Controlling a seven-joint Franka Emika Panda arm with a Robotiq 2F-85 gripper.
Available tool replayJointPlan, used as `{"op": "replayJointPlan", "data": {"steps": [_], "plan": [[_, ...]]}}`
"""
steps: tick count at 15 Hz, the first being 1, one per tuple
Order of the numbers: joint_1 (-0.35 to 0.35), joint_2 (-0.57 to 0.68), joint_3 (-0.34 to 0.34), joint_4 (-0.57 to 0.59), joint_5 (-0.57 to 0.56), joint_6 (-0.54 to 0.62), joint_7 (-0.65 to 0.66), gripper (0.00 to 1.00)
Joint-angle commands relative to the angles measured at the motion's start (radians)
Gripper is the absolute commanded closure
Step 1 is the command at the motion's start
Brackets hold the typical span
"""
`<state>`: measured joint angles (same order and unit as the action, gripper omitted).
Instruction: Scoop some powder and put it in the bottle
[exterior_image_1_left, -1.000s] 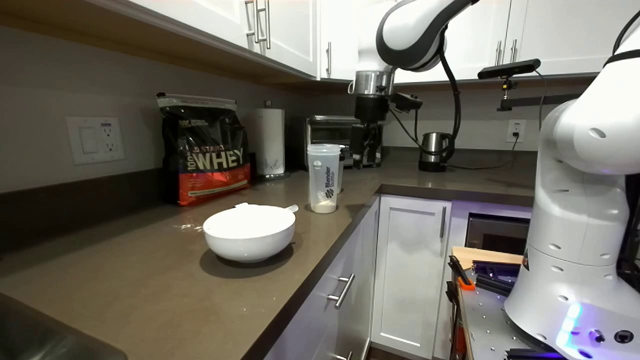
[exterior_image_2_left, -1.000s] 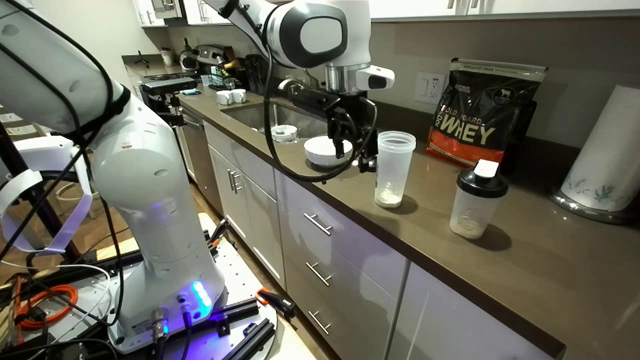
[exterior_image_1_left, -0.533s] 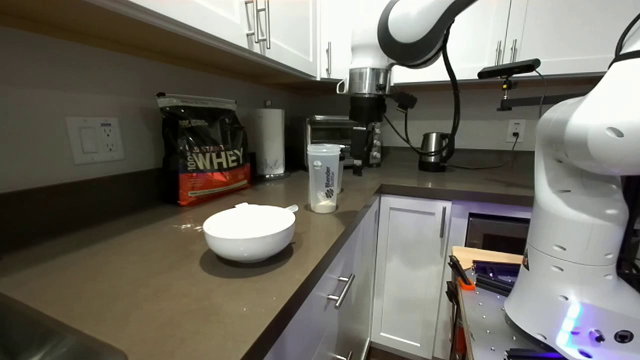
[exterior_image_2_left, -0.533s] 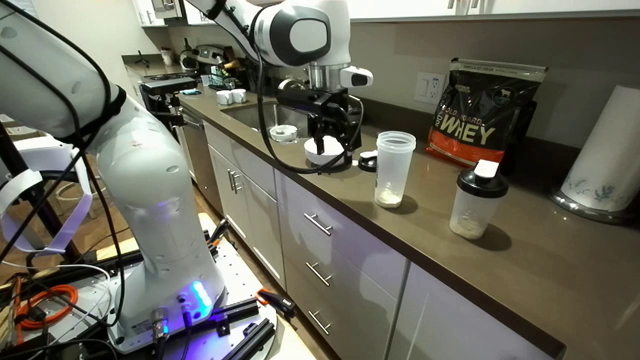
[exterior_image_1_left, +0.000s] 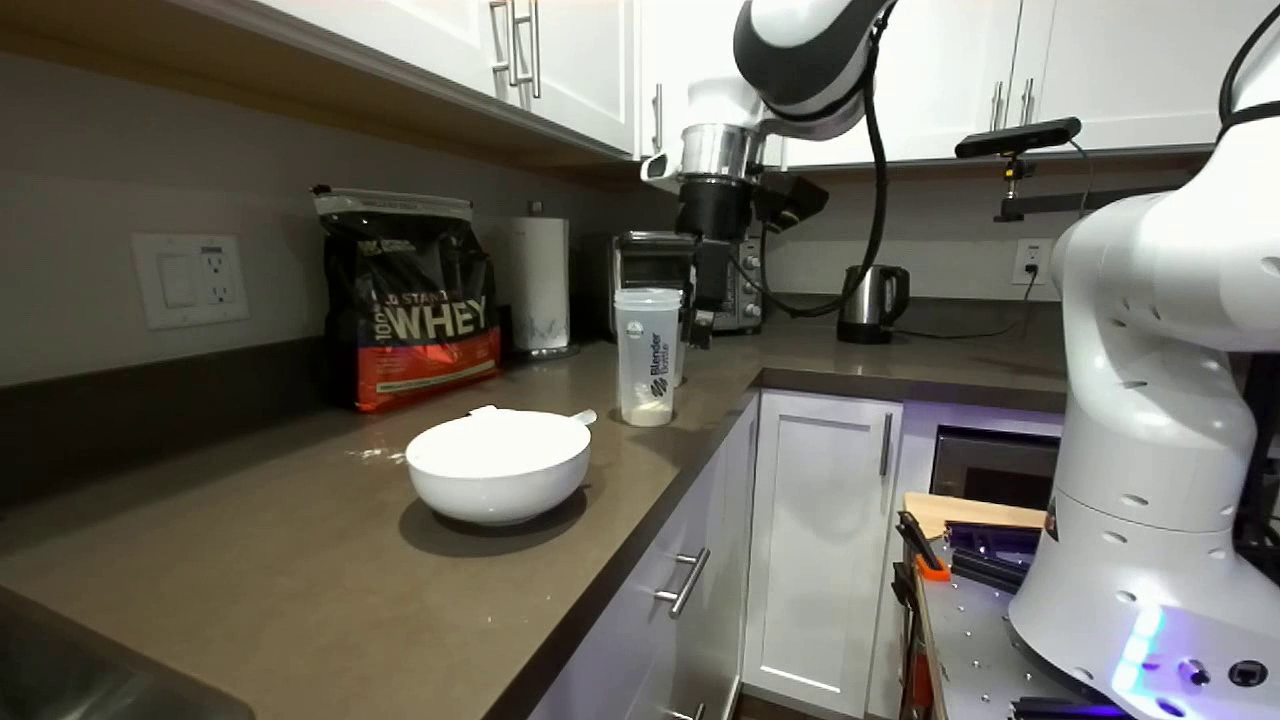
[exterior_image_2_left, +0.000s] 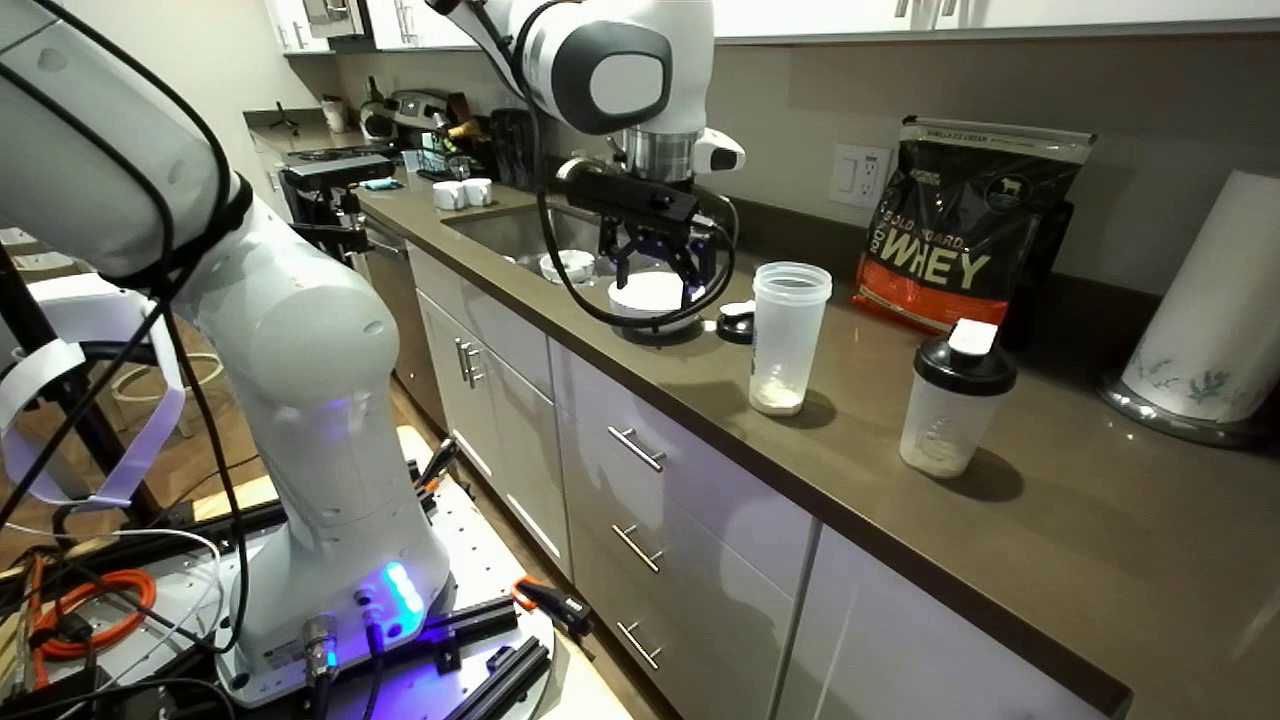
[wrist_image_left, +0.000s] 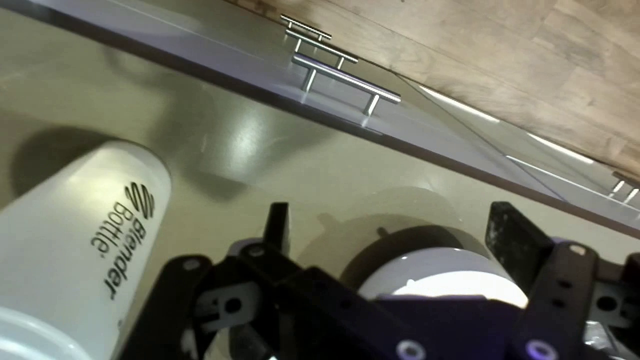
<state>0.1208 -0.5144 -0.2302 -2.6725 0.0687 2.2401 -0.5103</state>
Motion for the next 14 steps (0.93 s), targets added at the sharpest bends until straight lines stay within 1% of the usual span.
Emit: {"op": "replayJointPlan", "data": {"steps": [1, 4, 8, 10, 14], "plan": [[0.065, 0.117, -0.049, 0.092, 0.105, -0.02, -0.195, 0.0], [0.076, 0.199, -0.041, 0.149, 0.167, -0.042, -0.302, 0.0], [0.051, 0.29, 0.007, 0.212, 0.2, -0.076, -0.38, 0.0], [0.037, 0.32, 0.038, 0.235, 0.189, -0.083, -0.385, 0.0], [0.013, 0.36, 0.094, 0.263, 0.163, -0.059, -0.355, 0.0]]}}
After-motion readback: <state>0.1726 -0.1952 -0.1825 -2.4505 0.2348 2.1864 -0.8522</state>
